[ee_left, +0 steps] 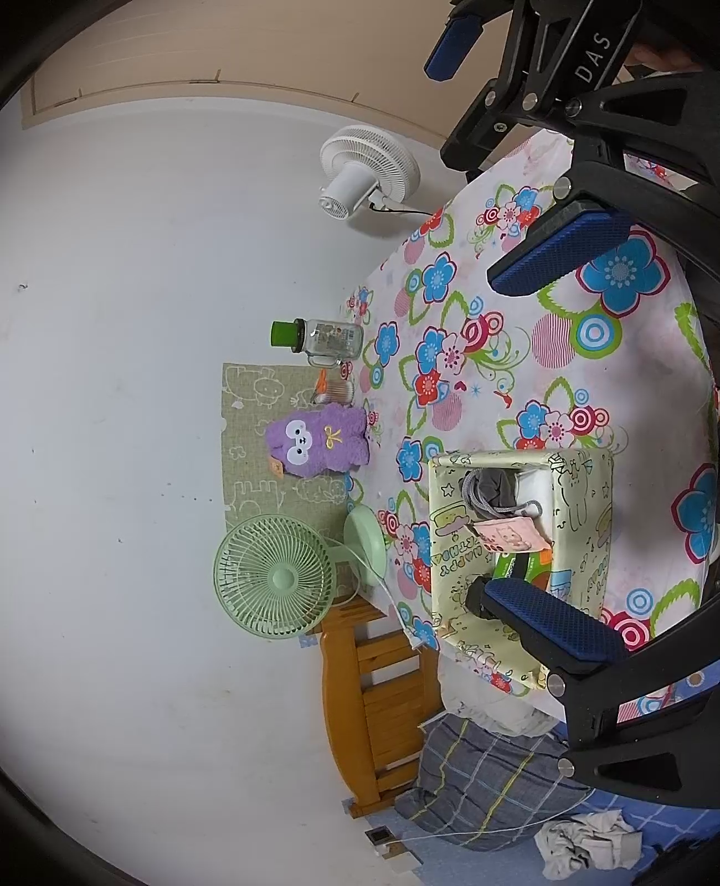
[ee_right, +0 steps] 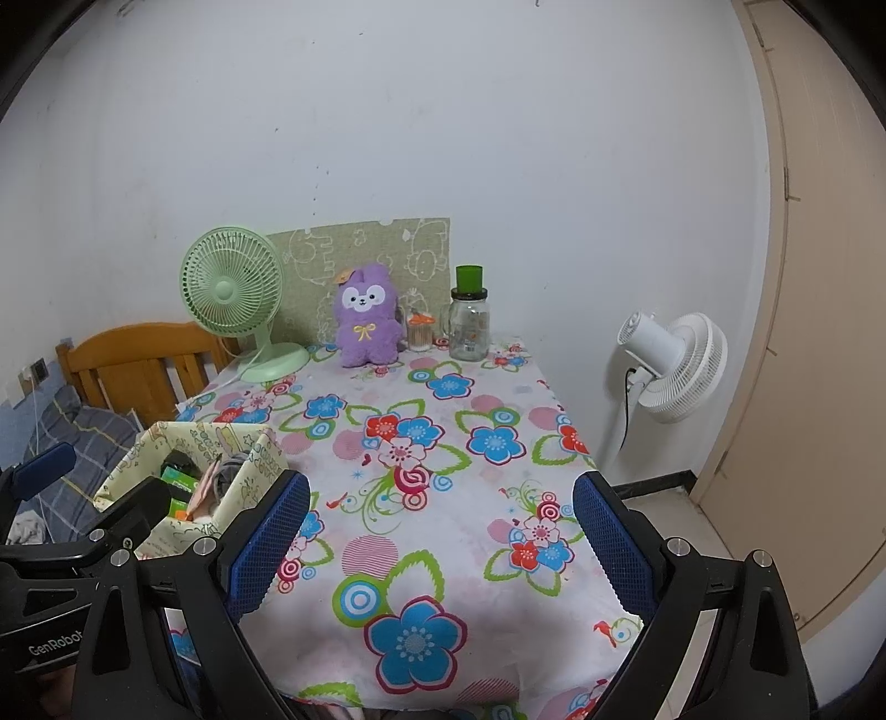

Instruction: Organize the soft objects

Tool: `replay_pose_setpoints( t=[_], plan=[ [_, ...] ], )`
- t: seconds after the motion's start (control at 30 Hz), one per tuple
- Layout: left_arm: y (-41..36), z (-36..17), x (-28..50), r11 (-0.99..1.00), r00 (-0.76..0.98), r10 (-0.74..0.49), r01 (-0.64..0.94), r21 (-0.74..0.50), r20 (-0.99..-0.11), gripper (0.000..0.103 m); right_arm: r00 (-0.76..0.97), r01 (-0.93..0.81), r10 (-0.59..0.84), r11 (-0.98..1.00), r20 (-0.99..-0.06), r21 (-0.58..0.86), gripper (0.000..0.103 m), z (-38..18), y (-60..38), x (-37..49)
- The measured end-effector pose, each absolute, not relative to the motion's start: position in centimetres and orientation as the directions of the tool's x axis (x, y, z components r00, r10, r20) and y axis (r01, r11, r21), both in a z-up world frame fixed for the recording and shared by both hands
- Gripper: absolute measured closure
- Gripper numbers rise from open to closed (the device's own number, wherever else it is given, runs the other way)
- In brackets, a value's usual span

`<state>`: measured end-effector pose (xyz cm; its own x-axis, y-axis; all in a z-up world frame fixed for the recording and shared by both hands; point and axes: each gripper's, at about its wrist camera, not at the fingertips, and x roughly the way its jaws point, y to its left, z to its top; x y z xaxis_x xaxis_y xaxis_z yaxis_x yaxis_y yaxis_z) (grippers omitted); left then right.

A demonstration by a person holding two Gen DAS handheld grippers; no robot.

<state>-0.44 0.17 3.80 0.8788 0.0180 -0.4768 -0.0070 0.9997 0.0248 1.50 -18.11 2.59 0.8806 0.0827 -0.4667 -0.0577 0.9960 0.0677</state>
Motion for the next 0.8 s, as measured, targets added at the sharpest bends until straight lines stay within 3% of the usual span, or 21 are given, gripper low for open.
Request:
replay_pose_setpoints(
  t=[0.8],
  plan=[
    [0.44,3.74,-0.46,1.000,0.877,0.021,-0.010,0.024,-0.480,0.000,0.880,-0.060,0.086,0.996,-0.468,0.071,0.006,2.62,-18.10,1.46]
  ],
)
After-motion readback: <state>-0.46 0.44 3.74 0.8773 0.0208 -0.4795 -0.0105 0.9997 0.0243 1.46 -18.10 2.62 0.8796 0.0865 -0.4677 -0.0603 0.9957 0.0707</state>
